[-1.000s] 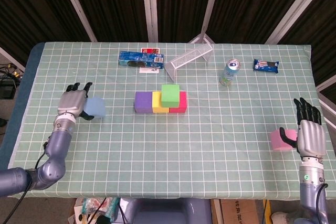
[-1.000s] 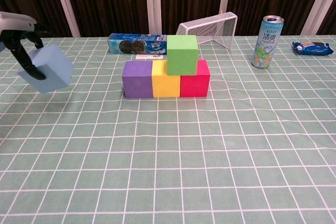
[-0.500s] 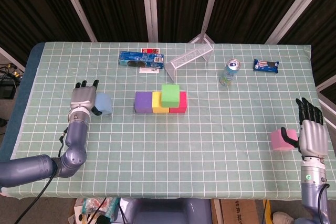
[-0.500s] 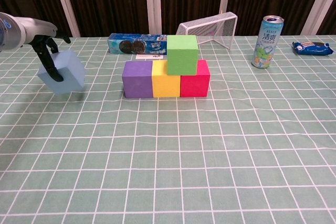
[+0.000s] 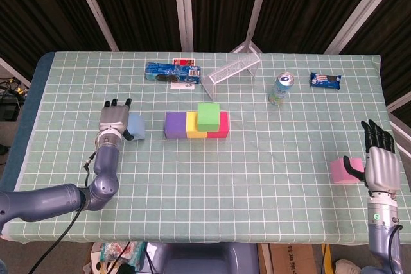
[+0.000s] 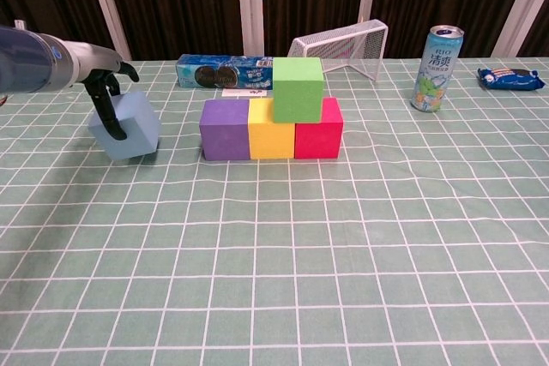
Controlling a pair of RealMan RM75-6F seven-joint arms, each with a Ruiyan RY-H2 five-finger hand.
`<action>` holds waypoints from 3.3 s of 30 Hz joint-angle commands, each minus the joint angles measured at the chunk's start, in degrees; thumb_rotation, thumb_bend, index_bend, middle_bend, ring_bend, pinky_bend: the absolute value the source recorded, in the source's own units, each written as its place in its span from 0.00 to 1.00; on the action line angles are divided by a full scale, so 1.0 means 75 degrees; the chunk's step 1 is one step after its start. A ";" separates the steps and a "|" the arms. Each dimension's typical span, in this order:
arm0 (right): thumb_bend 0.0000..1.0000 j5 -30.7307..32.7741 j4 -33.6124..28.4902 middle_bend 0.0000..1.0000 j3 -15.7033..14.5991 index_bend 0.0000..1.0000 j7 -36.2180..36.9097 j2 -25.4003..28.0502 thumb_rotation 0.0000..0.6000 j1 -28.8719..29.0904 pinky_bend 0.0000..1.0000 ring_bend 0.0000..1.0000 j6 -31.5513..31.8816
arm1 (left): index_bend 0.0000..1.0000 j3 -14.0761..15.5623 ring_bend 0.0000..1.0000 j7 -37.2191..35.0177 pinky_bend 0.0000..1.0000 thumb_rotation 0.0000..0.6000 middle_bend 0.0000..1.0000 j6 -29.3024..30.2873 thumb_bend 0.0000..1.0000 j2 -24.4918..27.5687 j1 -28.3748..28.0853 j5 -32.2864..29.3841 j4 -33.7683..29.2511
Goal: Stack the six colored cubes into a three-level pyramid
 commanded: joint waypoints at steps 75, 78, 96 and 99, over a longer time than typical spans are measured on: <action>0.38 0.0071 -0.0161 0.00 -0.0049 0.00 -0.0025 -0.0015 1.00 -0.0009 0.00 0.00 -0.0227 | 0.00 0.1174 0.01 -0.3462 0.09 1.00 0.29 -0.1531 0.33 0.0462 0.1514 0.5267 0.0521; 0.38 0.0085 -0.0171 0.00 -0.0051 0.00 -0.0026 -0.0011 1.00 -0.0010 0.00 0.00 -0.0236 | 0.02 0.1121 0.01 -0.3545 0.09 1.00 0.31 -0.1517 0.39 0.0407 0.1525 0.5261 0.0552; 0.38 0.0159 -0.0216 0.00 -0.0058 0.00 0.0013 0.0015 1.00 -0.0010 0.00 0.00 -0.0316 | 0.03 0.0881 0.01 -0.3663 0.10 1.00 0.31 -0.0810 0.42 0.1506 0.1769 0.5784 -0.0936; 0.38 0.0167 -0.0219 0.00 -0.0052 0.00 0.0014 0.0015 1.00 0.0002 0.00 0.00 -0.0336 | 0.03 0.0797 0.01 -0.3684 0.10 1.00 0.31 -0.0665 0.42 0.1960 0.1816 0.5961 -0.1448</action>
